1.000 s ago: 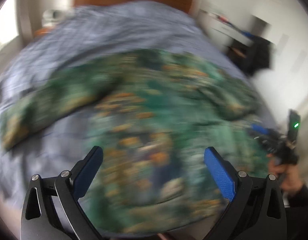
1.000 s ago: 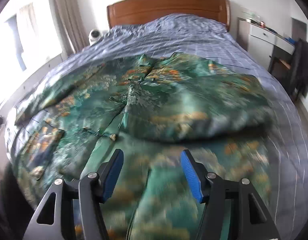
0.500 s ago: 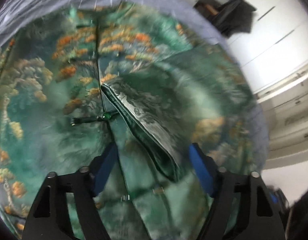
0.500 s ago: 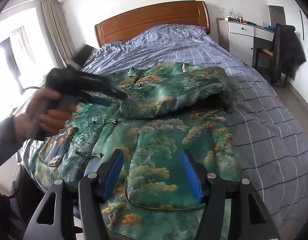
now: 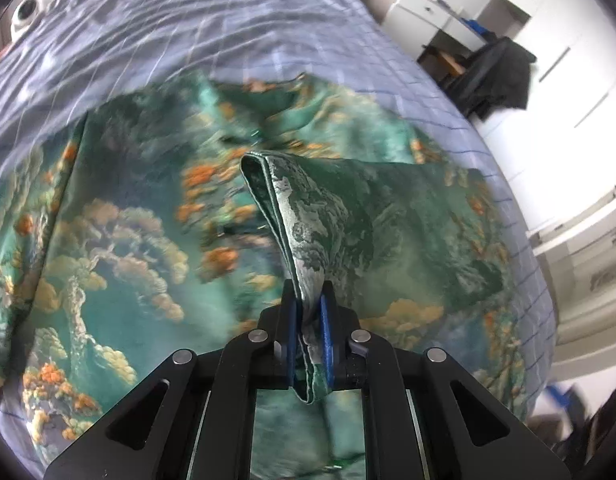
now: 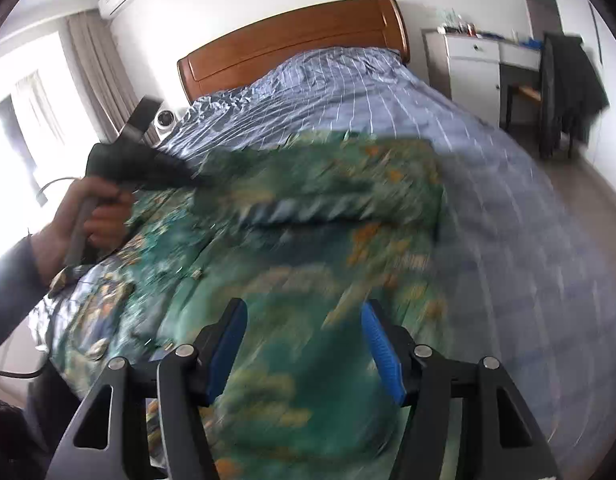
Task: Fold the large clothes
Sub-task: 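Grasp the other sleeve cuff with the left gripper and fold it across the front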
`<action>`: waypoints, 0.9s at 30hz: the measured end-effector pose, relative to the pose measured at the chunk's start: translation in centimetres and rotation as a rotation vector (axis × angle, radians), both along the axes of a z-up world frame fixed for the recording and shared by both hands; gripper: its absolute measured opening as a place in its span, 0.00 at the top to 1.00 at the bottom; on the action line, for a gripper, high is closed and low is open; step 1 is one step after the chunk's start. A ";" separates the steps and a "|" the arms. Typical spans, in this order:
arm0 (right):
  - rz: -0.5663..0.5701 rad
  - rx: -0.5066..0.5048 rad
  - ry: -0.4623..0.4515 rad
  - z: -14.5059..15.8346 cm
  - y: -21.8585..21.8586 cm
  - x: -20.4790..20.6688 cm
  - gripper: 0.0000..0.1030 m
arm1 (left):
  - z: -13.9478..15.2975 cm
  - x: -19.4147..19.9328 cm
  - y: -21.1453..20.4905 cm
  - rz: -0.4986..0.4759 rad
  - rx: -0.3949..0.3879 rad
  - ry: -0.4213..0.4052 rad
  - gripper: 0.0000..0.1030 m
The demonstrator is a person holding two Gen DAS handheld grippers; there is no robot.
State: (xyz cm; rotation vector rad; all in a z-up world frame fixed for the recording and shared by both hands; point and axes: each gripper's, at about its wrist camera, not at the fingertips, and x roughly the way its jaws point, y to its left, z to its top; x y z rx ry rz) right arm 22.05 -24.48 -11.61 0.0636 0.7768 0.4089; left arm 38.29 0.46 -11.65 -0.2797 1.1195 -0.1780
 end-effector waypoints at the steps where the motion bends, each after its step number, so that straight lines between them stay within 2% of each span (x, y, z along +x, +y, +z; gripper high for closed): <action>1: 0.000 -0.024 -0.011 0.3 -0.1 1.4 0.41 | -0.8 0.1 0.1 0.001 0.003 0.011 0.91; 4: -0.025 -0.089 -0.018 0.7 -0.4 6.8 0.41 | -2.1 0.6 -0.8 -0.004 0.031 0.016 0.91; 6: -0.047 -0.085 0.006 0.8 -0.7 10.4 0.41 | -2.4 0.6 -1.2 -0.008 0.052 0.012 0.91; 10: -0.083 -0.095 0.032 0.8 -0.8 17.3 0.41 | -1.5 -1.0 -0.8 -0.023 0.042 -0.012 0.91; 12: -0.100 -0.105 0.026 0.8 -0.6 20.2 0.44 | -1.4 -1.5 -0.8 -0.032 0.037 -0.017 0.91; 14: -0.098 -0.105 0.050 0.1 -0.1 23.4 0.55 | -2.0 -1.5 -1.3 -0.053 0.082 -0.010 0.90; 16: -0.098 -0.112 0.086 -1.4 0.5 26.3 0.61 | -2.8 -1.3 -1.6 -0.065 0.110 0.002 0.89; 17: -0.100 -0.116 0.099 -2.3 0.9 27.4 0.66 | -3.4 -1.2 -1.6 -0.065 0.111 0.009 0.88; 23: -0.088 -0.120 0.231 -8.0 1.8 31.3 0.67 | -4.7 -1.2 -0.6 -0.042 0.054 0.012 0.87; 27: -0.088 -0.105 0.252 -8.2 1.6 31.3 0.67 | -4.8 -1.4 -0.7 -0.047 0.066 0.001 0.87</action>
